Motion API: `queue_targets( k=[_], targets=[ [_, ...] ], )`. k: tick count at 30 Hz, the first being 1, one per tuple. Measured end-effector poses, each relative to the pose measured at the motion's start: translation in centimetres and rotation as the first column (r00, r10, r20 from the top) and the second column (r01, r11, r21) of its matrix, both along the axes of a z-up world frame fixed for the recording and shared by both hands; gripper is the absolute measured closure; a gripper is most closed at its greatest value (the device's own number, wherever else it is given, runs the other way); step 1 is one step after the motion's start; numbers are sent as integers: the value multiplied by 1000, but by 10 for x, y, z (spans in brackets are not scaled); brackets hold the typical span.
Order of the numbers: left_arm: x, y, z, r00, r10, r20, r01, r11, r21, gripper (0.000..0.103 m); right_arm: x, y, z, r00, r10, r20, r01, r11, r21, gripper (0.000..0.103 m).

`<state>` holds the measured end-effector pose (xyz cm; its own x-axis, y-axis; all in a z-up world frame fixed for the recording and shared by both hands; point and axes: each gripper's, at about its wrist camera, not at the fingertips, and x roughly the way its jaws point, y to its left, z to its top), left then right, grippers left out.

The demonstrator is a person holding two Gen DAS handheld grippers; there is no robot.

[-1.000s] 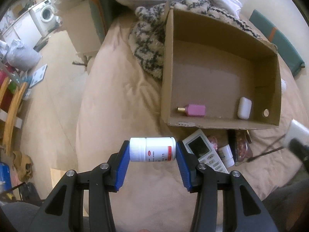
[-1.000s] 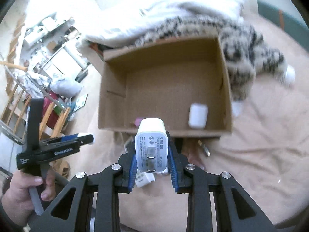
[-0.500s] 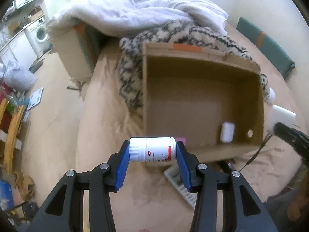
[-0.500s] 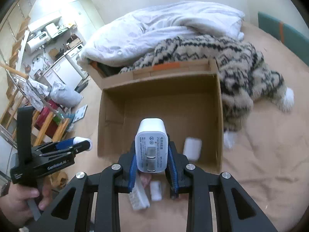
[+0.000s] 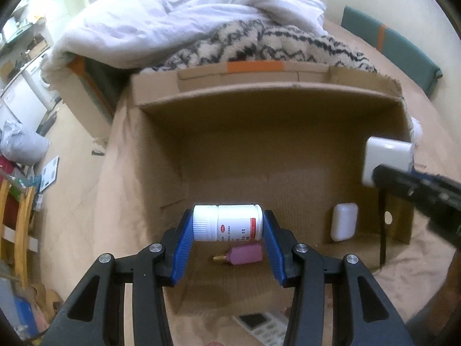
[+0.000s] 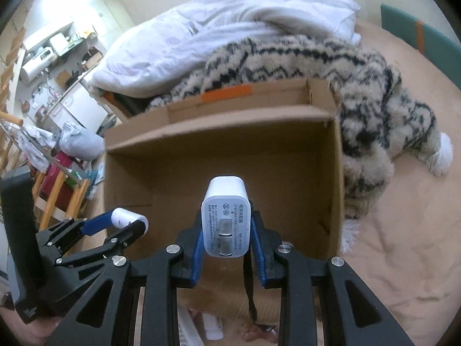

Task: Organize rigid objects
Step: 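Carry the pill bottle and charger into the box and release both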

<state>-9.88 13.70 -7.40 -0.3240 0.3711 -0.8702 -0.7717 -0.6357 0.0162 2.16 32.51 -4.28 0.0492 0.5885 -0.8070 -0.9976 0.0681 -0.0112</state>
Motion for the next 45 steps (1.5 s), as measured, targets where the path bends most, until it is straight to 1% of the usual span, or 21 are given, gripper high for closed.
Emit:
queue_targets(
  k=[2, 5, 6, 9, 14, 16, 21, 27, 30, 32, 33, 34, 35, 37, 38, 39, 41, 43, 44, 45],
  targets=[
    [0, 4, -9, 1000, -14, 0, 14, 1000, -5, 60, 6, 3, -15, 999, -49, -2, 49, 998, -38, 72],
    [0, 5, -23, 999, -28, -38, 27, 999, -32, 60, 10, 7, -32, 997, -81, 3, 81, 993, -89, 72],
    [-2, 4, -28, 999, -24, -36, 22, 999, -46, 60, 10, 7, -37, 996, -85, 6, 86, 991, -99, 72],
    [-9, 2, -39, 1000, -12, 5, 12, 998, -63, 60, 10, 8, -43, 993, -118, 15, 119, 987, -111, 72],
    [-4, 4, -42, 999, -31, -29, 29, 997, -70, 60, 11, 8, -52, 986, -166, 14, 167, 976, -142, 72],
    [-4, 6, -44, 999, -39, -28, 37, 997, -72, 60, 11, 8, -56, 984, -178, 18, 178, 971, -157, 72],
    [2, 9, -48, 995, -69, -66, 63, 994, -91, 60, 12, 6, -66, 980, -199, 30, 201, 960, -194, 72],
    [2, 9, -49, 995, -76, -70, 69, 993, -94, 60, 11, 5, -69, 970, -241, 36, 244, 949, -202, 72],
    [2, 9, -50, 994, -77, -75, 69, 993, -99, 60, 10, 7, -66, 966, -256, 48, 260, 948, -186, 72],
    [4, 8, -50, 993, -84, -80, 76, 991, -107, 56, 9, 6, -63, 963, -267, 41, 270, 947, -175, 72],
    [5, 8, -50, 993, -89, -78, 80, 991, -107, 48, 8, 6, -62, 962, -270, 42, 274, 947, -169, 72],
    [6, 6, -50, 993, -90, -74, 82, 991, -105, 37, 8, 5, -59, 958, -282, 46, 286, 945, -158, 71],
    [7, 6, -49, 993, -94, -68, 87, 991, -100, 33, 8, 5, -57, 954, -297, 41, 300, 943, -147, 69],
    [8, 4, -48, 993, -102, -58, 96, 991, -96, 27, 4, 4, -49, 958, -287, 11, 287, 951, -113, 51],
    [8, 5, -48, 993, -104, -55, 98, 990, -98, 26, 1, 3, -45, 960, -279, 6, 279, 956, -89, 35],
    [7, 5, -48, 993, -105, -53, 99, 990, -96, 26, -3, 3, -41, 964, -267, 6, 267, 961, -68, 30],
    [5, 2, -46, 994, -101, -44, 97, 992, -86, 25, -7, 3, -36, 969, -248, 2, 247, 967, -55, 28],
    [2, 2, -42, 995, -93, -34, 91, 993, -69, 25, -10, 2, -32, 970, -241, 2, 241, 970, -30, 14],
    [1, 1, -39, 996, -89, -29, 88, 995, -57, 25, -10, 2, -30, 971, -239, 2, 239, 971, -16, 1],
    [0, -1, -36, 996, -83, -23, 82, 996, -42, 25, -11, 1, -27, 972, -236, 0, 236, 972, -3, 0]
  ],
)
